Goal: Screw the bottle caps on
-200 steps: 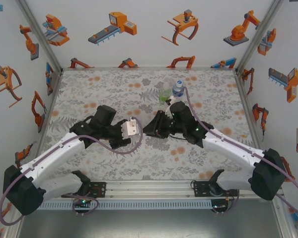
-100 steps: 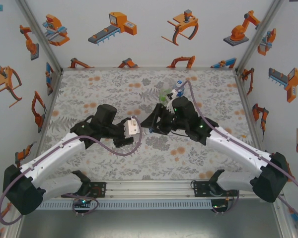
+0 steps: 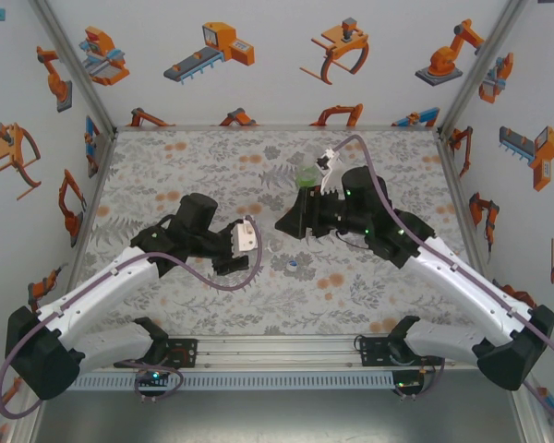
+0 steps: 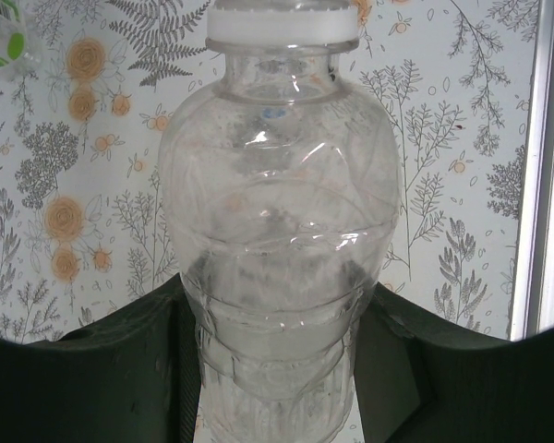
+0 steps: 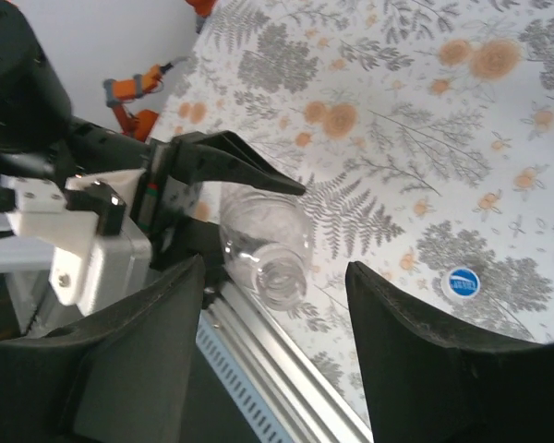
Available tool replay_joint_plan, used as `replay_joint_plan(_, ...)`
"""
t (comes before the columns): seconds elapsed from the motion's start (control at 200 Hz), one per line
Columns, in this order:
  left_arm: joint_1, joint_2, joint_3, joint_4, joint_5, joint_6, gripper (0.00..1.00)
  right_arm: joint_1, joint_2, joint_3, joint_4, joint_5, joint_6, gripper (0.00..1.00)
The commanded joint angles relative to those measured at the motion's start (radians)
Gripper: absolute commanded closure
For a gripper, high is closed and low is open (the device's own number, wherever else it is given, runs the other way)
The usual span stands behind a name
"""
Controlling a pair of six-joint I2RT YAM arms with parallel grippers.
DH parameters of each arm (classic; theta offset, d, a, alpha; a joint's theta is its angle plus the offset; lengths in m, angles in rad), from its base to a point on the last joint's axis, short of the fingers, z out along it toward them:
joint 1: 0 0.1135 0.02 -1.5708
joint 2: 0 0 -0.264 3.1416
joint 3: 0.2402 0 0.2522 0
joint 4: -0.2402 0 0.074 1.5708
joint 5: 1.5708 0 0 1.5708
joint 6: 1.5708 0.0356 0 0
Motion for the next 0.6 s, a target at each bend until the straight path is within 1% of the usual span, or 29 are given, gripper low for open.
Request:
replay_joint_plan(0.0, 0.000, -0.005, 0.022, 0.024, -0.020, -0.030, 1.00, -0.003, -0.014, -0.002, -0.065, 0.070, -0.092, 0.45)
replay_joint_plan(0.255, 0.009, -0.049, 0.009, 0.123, -0.114, -0.163, 1.00, -0.003, 0.027, -0.032, -0.164, 0.166, -0.102, 0.54)
replay_joint_plan(0.36, 0.013, -0.067, 0.025, 0.123, -0.157, -0.218, 1.00, -0.001, 0.066, -0.066, -0.172, 0.193, -0.101, 0.58)
replay_joint_plan(0.456, 0.019, -0.081, 0.048, 0.104, -0.190, -0.298, 1.00, 0.000, 0.122, -0.086, -0.180, 0.218, -0.094, 0.60)
replay_joint_plan(0.501, 0.021, -0.084, 0.060, 0.084, -0.229, -0.343, 1.00, 0.000, 0.153, -0.093, -0.179, 0.224, -0.084, 0.60)
replay_joint_plan(0.561, 0.022, -0.082, 0.078, 0.055, -0.319, -0.424, 1.00, 0.007, 0.200, -0.094, -0.180, 0.235, -0.079, 0.60)
replay_joint_plan(0.596, 0.025, -0.079, 0.092, 0.028, -0.344, -0.444, 1.00, 0.012, 0.229, -0.090, -0.185, 0.245, -0.084, 0.60)
